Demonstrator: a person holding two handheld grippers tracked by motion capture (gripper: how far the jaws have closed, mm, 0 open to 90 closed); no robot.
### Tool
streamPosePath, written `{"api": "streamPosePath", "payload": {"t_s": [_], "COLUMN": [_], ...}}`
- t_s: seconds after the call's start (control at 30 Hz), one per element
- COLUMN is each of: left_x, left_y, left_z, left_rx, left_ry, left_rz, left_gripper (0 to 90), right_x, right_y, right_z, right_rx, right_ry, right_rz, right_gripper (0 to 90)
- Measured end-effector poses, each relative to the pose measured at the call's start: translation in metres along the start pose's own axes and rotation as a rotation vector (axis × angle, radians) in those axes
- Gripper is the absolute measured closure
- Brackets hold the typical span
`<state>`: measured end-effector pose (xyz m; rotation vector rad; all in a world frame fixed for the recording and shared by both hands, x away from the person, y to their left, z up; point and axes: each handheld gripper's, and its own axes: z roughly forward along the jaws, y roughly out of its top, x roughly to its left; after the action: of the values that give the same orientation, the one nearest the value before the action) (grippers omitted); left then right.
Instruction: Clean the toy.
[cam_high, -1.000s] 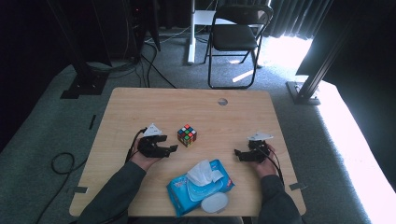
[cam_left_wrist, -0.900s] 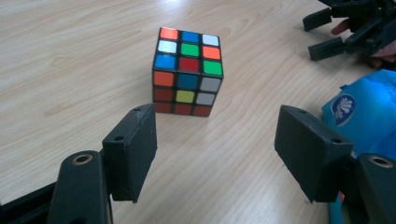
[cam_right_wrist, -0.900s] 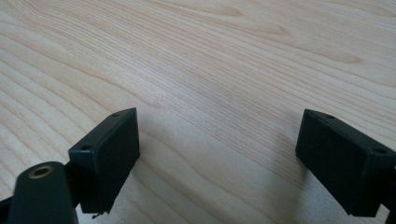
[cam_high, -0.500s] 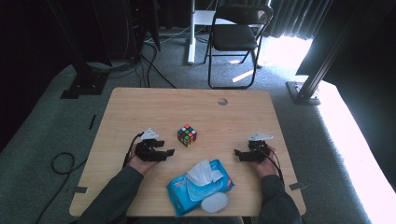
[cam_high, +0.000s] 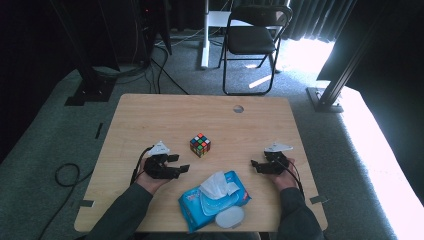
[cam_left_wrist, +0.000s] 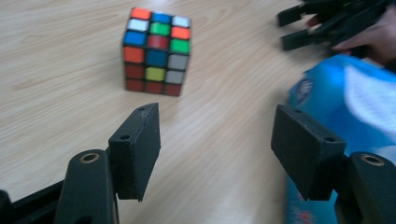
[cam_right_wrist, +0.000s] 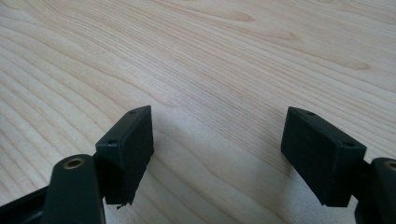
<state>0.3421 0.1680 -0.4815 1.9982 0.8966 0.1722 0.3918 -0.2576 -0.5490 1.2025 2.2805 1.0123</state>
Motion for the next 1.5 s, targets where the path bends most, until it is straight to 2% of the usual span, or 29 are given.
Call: {"api": "streamPosePath", "payload": {"t_s": [0.33, 0.57, 0.9, 1.03, 1.23, 1.5], "left_x": [-0.023, -0.035, -0.053, -0.06, -0.071, -0.082], "left_y": [0.008, 0.009, 0.008, 0.009, 0.011, 0.008], "left_z": [-0.008, -0.007, 0.004, 0.007, 0.016, 0.032], "left_rx": [-0.012, -0.016, 0.0, 0.008, 0.025, 0.086], "left_ry": [-0.036, -0.08, -0.164, -0.169, -0.199, -0.218], "left_rz": [0.049, 0.059, 0.068, 0.087, 0.105, 0.115], "left_gripper": [33.3, 33.2, 33.2, 33.5, 36.9, 39.3], "right_x": [0.0, 0.0, 0.0, 0.0, 0.0, 0.0], "right_y": [0.0, 0.0, 0.0, 0.0, 0.0, 0.0], "right_z": [0.0, 0.0, 0.0, 0.0, 0.0, 0.0], "right_rx": [0.001, 0.0, 0.0, 0.0, 0.0, 0.0], "right_ry": [-0.003, -0.003, -0.003, -0.003, -0.002, -0.003], "right_rz": [0.003, 0.002, 0.003, 0.003, 0.003, 0.003], "right_gripper": [24.9, 24.9, 24.9, 24.9, 24.9, 24.9]}}
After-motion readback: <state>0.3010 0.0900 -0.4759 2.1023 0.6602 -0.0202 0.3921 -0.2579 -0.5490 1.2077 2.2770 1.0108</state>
